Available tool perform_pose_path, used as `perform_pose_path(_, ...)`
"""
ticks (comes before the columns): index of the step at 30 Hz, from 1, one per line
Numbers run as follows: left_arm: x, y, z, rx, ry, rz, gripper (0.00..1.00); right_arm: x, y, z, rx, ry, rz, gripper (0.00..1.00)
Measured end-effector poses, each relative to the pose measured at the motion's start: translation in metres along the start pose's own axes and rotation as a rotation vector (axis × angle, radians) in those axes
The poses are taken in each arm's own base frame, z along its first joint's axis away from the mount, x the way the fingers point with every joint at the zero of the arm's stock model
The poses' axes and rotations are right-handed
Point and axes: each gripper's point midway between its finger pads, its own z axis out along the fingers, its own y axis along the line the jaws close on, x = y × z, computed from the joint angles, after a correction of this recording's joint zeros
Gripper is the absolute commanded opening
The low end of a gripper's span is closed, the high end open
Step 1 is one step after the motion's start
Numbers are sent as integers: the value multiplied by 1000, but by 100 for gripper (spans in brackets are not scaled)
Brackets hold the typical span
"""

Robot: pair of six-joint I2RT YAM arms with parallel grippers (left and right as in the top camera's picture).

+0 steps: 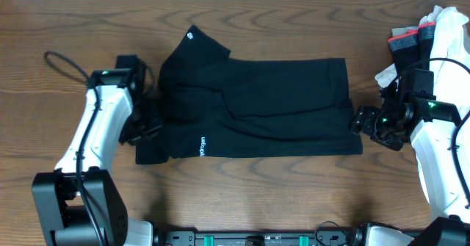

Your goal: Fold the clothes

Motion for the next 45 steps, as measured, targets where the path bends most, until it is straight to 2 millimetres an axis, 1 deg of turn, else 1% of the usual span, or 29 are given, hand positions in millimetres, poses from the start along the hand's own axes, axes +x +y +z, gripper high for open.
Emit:
perform_pose_path(3,-1,7,10,27,19,-60,37,0,0,0,0,0,-3,76)
perform_pose_path(5,-5,8,17,49,10,-86,40,0,0,0,0,0,-4,76)
perform_pose_path(7,-5,12,28,65,14,-113,40,0,0,0,0,1,-9,76)
perform_pose_path(11,4,17,50,103,48,-159,40,1,0,0,1,5,-18,76)
perform_pose_path(15,9,11,70,163,54,-174,39,1,0,0,1,4,-22,76)
perform_pose_path(19,5,4,80,212,19,-171,39,1,0,0,1,4,-24,76)
perform_pose_path(22,3,2,82,228,-1,-177,39,1,0,0,1,4,-24,76)
perform_pose_path(24,3,2,82,234,-14,-180,33,1,0,0,1,4,-24,76)
perform_pose_path(26,3,4,83,229,-24,-186,21,1,0,0,1,4,-24,76)
perform_pose_path(27,3,5,83,226,-26,-190,19,1,0,0,1,4,-24,76)
perform_pose_path(28,2,6,84,220,-30,-191,12,1,0,0,1,4,-24,76)
perform_pose_path(30,2,9,84,206,-36,-191,6,1,0,0,1,4,-24,76)
perform_pose_path(34,-1,11,85,203,-48,-197,6,1,0,0,1,4,-24,77)
perform_pose_path(38,-13,12,83,236,-80,-222,6,1,0,0,1,4,-24,79)
perform_pose_path(43,-32,23,82,276,-132,-289,6,1,0,0,1,4,-26,80)
perform_pose_path(45,-37,29,82,283,-140,-315,6,1,-1,1,2,5,-26,77)
